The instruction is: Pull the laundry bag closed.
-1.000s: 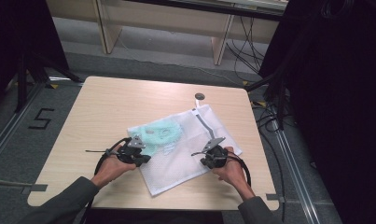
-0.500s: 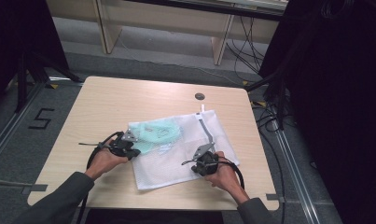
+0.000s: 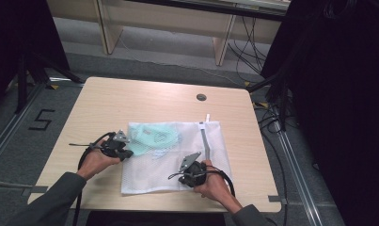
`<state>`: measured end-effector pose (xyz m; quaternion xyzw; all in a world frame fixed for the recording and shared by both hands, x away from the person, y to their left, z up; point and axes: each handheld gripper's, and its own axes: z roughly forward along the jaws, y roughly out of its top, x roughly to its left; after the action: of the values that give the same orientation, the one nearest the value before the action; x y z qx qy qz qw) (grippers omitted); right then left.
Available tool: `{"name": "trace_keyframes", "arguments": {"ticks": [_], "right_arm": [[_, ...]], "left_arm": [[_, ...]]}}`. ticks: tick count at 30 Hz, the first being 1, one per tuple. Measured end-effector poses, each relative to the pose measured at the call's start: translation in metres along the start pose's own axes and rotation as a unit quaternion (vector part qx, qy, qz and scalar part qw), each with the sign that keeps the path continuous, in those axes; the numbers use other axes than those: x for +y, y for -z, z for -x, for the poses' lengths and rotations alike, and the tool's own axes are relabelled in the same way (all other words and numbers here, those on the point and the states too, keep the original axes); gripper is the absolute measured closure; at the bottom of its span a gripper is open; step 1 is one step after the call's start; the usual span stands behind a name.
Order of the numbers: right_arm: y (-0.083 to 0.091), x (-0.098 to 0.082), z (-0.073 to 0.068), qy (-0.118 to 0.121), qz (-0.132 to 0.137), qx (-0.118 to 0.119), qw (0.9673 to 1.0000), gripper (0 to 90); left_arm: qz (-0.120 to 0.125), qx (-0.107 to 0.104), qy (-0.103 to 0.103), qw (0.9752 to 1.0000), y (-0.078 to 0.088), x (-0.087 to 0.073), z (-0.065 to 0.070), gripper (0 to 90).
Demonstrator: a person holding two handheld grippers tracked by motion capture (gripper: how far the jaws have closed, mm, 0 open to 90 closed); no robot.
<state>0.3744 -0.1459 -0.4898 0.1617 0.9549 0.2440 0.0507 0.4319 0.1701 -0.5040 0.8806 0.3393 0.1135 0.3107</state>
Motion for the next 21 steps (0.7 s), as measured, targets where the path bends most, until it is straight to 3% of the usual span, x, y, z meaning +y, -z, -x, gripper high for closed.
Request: {"name": "trace_keyframes", "arguments": {"ticks": [1,4,5,7,8,12,13,18,21], "right_arm": [[-0.001,0.002,-0.002,0.000,-0.002,0.004,1.0000,90.0],[-0.004,0.005,-0.005,0.008,0.004,0.008,0.9999,90.0],[-0.004,0.006,-0.006,0.009,0.001,0.011,0.9999,90.0],[-0.004,0.007,-0.007,0.010,0.001,0.011,0.9999,90.0],[-0.004,0.007,-0.006,0.012,0.000,0.012,0.9999,90.0],[-0.005,0.007,-0.006,0.008,0.005,0.015,0.9998,90.0],[-0.005,0.007,-0.007,0.005,0.007,0.017,0.9998,90.0],[-0.009,0.014,-0.010,0.014,0.008,0.021,0.9996,90.0],[-0.011,0.016,-0.011,0.014,0.010,0.022,0.9996,90.0]], "left_arm": [[-0.002,0.000,-0.010,0.9999,0.002,-0.001,-0.001,89.7],[-0.001,0.009,-0.009,0.9999,0.004,-0.005,0.001,89.7],[-0.001,0.015,-0.019,0.9997,0.006,-0.007,0.001,89.7],[-0.002,0.019,-0.011,0.9998,0.006,-0.008,0.001,89.8],[-0.004,0.019,-0.023,0.9996,0.008,-0.008,0.000,89.7],[-0.005,0.024,-0.010,0.9996,0.008,-0.009,0.000,89.7],[-0.015,0.024,-0.012,0.9995,0.009,-0.008,-0.001,89.7],[-0.006,0.041,-0.008,0.9991,0.009,-0.010,-0.003,89.7],[-0.005,0.038,-0.006,0.9992,0.009,-0.011,-0.005,89.7]]}}
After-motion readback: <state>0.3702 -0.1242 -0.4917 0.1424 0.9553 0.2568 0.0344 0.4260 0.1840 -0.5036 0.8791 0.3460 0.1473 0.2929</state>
